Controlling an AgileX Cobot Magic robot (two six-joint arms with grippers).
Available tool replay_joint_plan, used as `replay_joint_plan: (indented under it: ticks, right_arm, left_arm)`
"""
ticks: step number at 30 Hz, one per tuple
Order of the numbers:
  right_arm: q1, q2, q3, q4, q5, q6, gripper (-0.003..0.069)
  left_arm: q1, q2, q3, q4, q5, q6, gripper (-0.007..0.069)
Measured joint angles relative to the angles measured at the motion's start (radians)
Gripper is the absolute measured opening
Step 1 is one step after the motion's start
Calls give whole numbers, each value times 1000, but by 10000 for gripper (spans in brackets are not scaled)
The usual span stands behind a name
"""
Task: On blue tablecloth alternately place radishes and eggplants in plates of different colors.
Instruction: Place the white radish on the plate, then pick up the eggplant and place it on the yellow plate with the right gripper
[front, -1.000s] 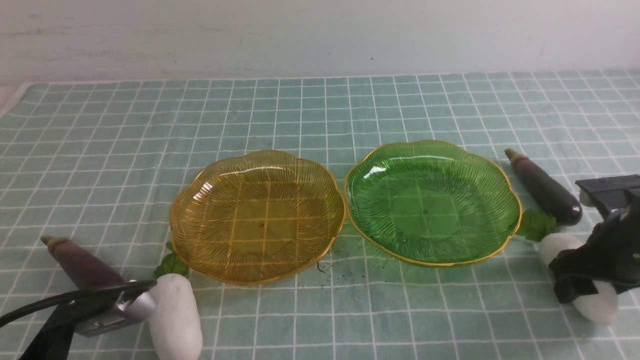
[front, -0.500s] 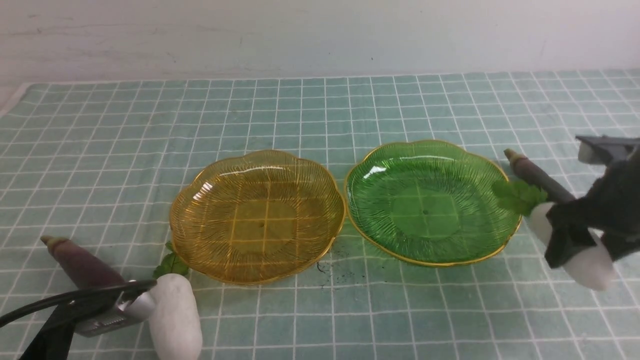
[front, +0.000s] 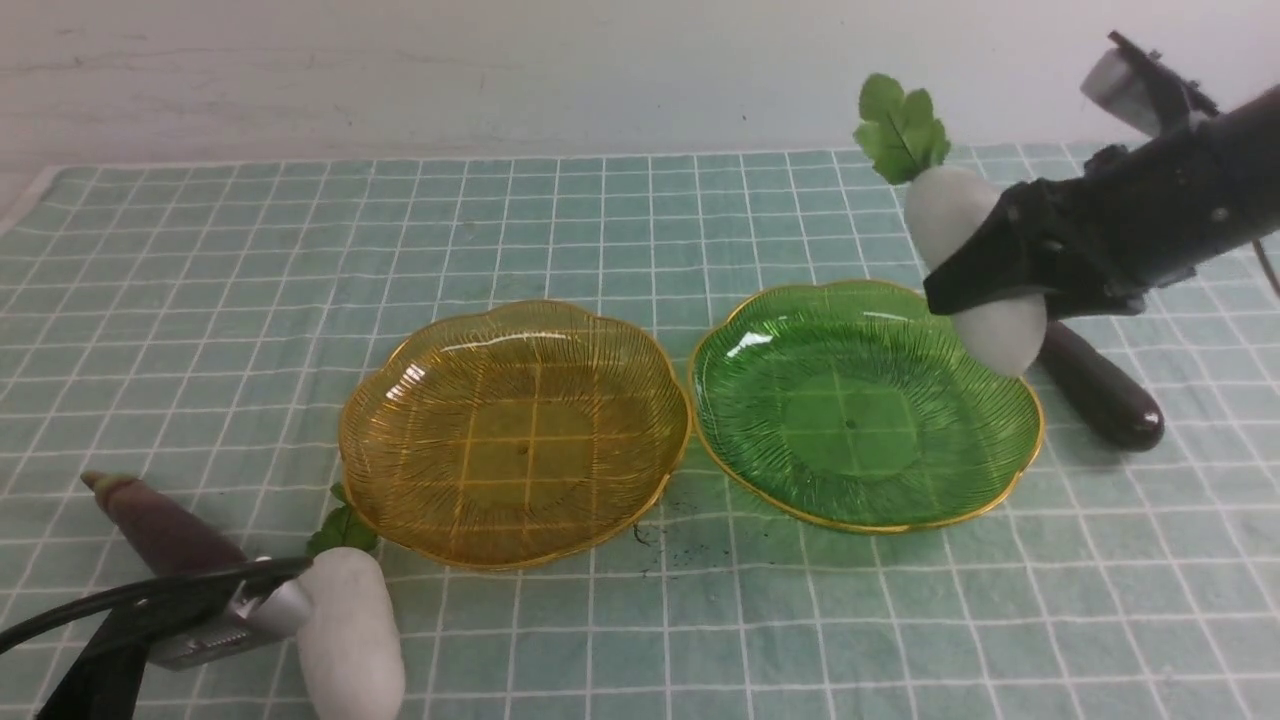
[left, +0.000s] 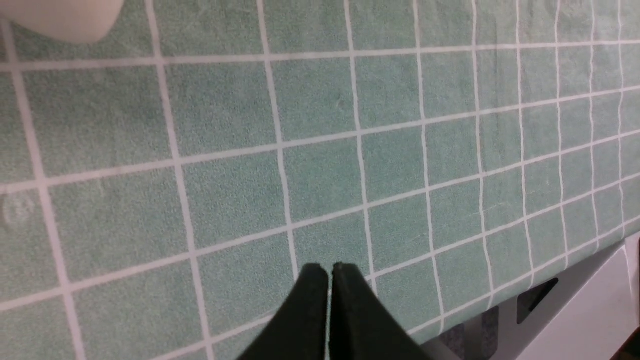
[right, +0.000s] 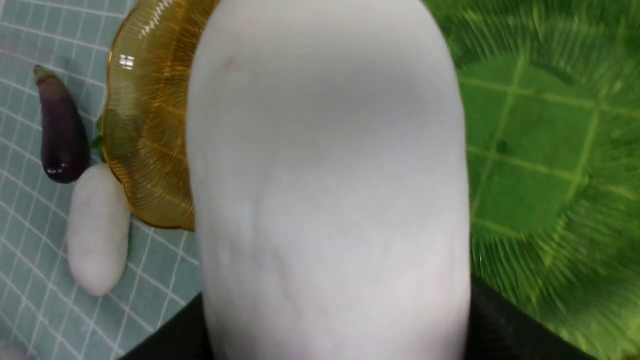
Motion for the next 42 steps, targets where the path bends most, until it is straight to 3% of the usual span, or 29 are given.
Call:
replay_joint_plan:
  ticks: [8,17,21,27,33,35,40,42]
  right_arm:
    - [112,152,-2,-43,-237,-47,468]
    - [117,288,-2,-57,-290,-45,499]
    - [117,299,-11,-65,-245,-16,614]
    - [117,299,-99,-165,-121,32,625]
    - [115,299,-265,-311,51,189,523]
    - [114,284,-316,-393,59,274,438]
    - [109,240,-316,-500,70,382,295]
    - [108,187,-279,-553,70,406,193]
  left_arm:
    - [0,0,0,0,-29,0,-7]
    - [0,0,0,0,-33,0,27]
    - [0,0,0,2,-61,-1,106]
    - [0,0,0,2,-154,-23,251]
    - [0,1,-52,70,-193,-57,388]
    - [0,1,-133,163,-186,-103,421]
    - [0,2,-260,327,-135,-234,426]
    - [0,2,-295,424,-105,-339,426]
